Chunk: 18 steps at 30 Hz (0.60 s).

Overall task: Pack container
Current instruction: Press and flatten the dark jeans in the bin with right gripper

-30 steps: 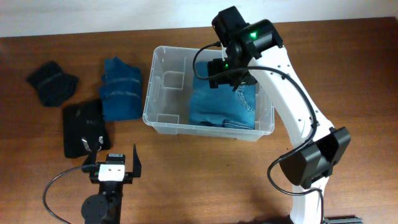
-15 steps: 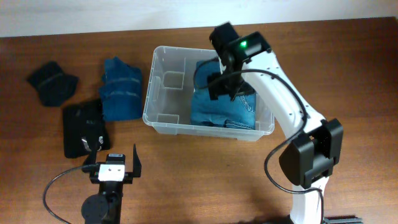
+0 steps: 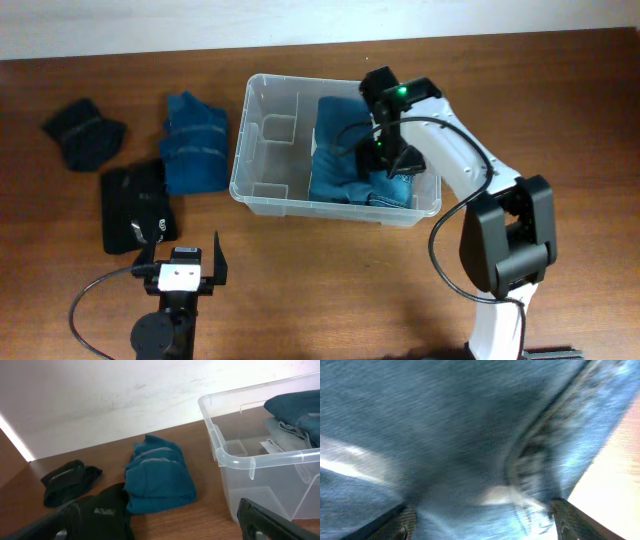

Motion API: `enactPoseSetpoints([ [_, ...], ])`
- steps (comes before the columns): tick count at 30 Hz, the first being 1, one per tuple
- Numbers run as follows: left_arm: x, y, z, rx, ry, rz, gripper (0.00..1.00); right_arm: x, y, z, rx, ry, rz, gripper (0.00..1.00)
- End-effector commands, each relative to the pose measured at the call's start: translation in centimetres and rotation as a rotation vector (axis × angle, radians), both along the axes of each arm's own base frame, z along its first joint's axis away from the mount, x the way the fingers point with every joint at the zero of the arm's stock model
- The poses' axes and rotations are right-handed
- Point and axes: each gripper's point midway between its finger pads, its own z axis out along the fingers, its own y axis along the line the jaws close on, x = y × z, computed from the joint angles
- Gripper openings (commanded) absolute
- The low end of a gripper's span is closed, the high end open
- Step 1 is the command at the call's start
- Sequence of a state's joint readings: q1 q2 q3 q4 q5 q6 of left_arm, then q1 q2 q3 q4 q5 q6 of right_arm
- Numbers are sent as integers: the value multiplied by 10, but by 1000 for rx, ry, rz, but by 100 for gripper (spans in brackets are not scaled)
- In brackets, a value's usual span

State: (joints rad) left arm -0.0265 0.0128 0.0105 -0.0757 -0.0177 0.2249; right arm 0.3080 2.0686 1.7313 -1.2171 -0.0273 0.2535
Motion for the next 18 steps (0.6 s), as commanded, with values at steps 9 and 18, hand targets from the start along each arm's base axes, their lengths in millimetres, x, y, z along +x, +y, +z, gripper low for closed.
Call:
enactPoseSetpoints([
  [9, 0, 1, -1, 9, 2, 1, 99, 30, -24, 16, -47, -104, 97, 81],
  [18, 0, 1, -1, 9, 2, 1, 99, 84, -34, 26, -22, -311, 113, 82],
])
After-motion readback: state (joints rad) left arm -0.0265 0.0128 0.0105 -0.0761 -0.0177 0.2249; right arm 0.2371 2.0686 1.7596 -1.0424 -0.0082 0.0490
